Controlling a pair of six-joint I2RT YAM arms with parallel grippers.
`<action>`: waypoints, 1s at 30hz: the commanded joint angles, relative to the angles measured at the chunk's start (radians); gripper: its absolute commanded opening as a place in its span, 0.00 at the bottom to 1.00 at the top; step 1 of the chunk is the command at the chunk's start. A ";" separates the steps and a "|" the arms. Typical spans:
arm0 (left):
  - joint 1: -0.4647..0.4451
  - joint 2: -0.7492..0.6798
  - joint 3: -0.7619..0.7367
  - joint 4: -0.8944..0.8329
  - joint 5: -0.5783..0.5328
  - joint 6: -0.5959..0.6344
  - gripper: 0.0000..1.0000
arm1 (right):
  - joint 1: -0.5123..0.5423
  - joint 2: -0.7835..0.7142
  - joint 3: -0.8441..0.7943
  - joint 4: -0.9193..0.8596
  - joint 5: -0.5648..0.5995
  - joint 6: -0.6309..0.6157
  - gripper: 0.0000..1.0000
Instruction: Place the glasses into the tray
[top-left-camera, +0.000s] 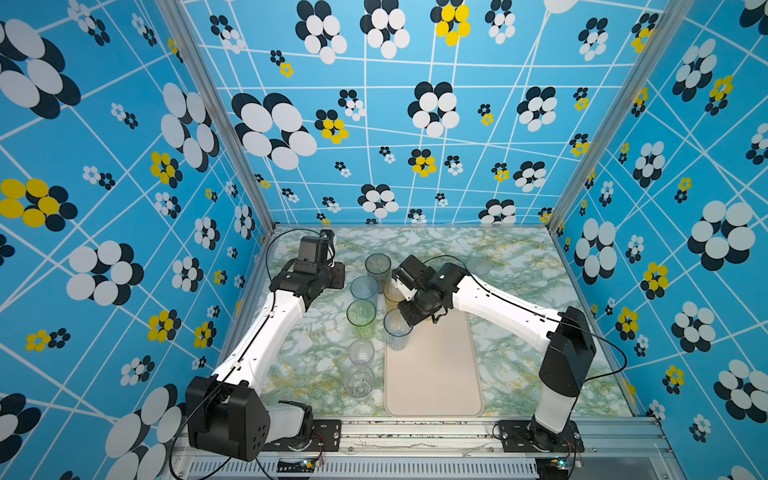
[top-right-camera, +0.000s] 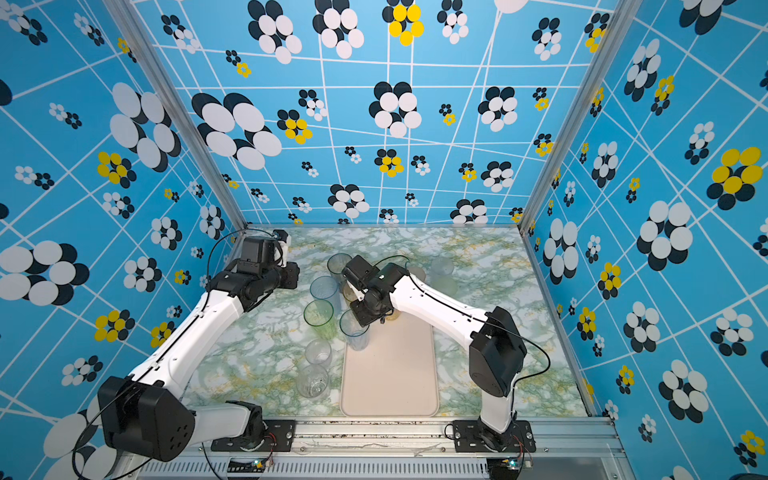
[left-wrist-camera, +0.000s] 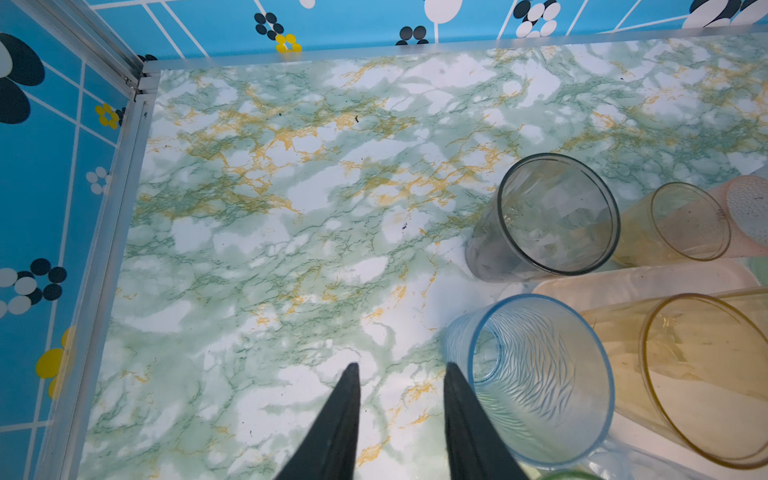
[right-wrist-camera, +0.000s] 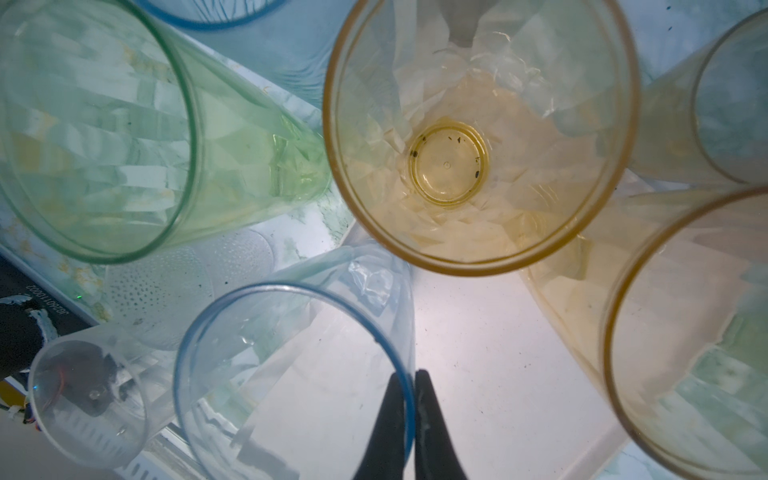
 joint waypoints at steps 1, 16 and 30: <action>-0.006 -0.022 0.043 -0.033 0.015 0.015 0.36 | -0.005 0.016 0.022 0.007 -0.019 0.006 0.11; -0.007 -0.037 0.048 -0.043 0.013 0.015 0.36 | -0.005 0.011 0.022 0.010 -0.021 0.005 0.23; -0.007 -0.033 0.054 -0.048 0.005 0.015 0.36 | -0.011 -0.054 0.138 -0.044 0.034 -0.071 0.30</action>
